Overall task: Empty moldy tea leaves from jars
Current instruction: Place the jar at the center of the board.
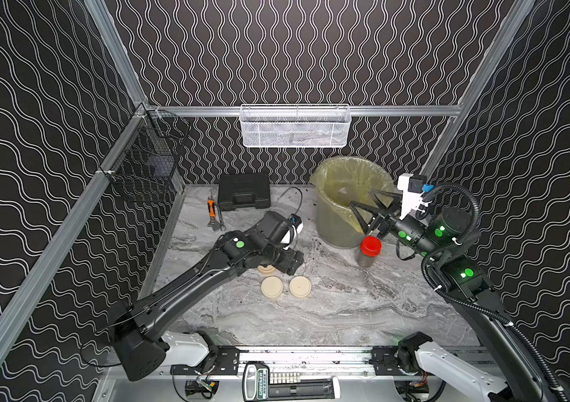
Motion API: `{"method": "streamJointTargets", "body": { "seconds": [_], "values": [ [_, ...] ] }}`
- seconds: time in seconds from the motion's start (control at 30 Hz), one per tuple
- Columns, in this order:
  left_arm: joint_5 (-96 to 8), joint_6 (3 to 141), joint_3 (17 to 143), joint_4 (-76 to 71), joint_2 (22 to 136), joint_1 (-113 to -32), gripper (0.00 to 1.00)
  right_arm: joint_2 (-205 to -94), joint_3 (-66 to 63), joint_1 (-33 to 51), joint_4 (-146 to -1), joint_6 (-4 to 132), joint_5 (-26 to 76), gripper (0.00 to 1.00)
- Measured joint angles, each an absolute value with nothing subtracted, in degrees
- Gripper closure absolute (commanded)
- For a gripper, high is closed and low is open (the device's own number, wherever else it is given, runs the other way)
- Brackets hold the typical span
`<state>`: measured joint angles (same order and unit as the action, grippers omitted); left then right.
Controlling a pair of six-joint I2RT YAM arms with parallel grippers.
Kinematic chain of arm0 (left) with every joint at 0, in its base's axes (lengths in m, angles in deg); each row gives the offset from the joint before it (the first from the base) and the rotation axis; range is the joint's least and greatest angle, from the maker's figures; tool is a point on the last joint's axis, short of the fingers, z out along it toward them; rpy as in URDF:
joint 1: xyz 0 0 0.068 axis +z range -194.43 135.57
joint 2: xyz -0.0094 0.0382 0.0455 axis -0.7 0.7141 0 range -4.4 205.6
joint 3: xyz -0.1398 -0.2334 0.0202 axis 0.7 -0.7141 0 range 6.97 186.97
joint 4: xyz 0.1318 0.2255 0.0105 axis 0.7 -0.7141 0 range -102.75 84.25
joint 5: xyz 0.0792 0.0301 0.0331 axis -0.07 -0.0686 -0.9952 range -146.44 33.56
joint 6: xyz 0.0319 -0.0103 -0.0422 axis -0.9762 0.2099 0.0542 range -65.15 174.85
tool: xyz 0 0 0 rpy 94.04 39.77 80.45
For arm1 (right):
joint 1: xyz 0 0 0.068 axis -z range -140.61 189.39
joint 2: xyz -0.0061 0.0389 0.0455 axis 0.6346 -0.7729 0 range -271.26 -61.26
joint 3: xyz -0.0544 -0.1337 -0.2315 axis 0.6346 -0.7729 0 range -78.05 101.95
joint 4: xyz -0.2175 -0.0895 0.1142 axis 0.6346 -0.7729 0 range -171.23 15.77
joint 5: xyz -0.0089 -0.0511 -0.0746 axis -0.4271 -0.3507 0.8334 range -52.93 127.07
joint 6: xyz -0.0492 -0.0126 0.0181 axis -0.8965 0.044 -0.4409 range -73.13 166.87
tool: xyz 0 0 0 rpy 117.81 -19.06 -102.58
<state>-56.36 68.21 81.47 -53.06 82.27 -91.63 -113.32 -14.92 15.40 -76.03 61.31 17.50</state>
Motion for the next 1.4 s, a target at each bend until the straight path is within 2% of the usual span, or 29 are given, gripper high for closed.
{"method": "streamJointTargets", "body": {
  "seconds": [0.2, 0.63, 0.93, 1.1, 1.17, 1.4],
  "values": [
    [-56.4, 71.4, 78.5, -51.1, 89.9, -92.5, 0.68, -112.0, -17.1, 15.4, -76.0, 62.1, 17.5, 0.01],
    [-61.9, 74.1, 80.8, -46.2, 104.4, -91.2, 0.61, -110.3, -18.2, 15.4, -77.3, 62.5, 16.8, 0.01],
    [-60.5, 72.6, 80.9, -44.3, 110.5, -87.6, 0.46, -109.8, -18.8, 15.4, -77.3, 62.5, 16.8, 0.01],
    [-58.7, 71.3, 81.2, -43.9, 111.9, -87.3, 0.29, -109.6, -18.8, 15.4, -77.3, 62.5, 16.8, 0.01],
    [-58.5, 71.1, 81.2, -43.6, 112.3, -87.1, 0.18, -109.7, -18.8, 15.4, -77.3, 62.5, 16.8, 0.01],
    [-58.1, 70.9, 81.2, -43.1, 112.1, -86.9, 0.08, -110.0, -18.8, 15.4, -77.3, 63.0, 16.6, 0.01]
  ]
}}
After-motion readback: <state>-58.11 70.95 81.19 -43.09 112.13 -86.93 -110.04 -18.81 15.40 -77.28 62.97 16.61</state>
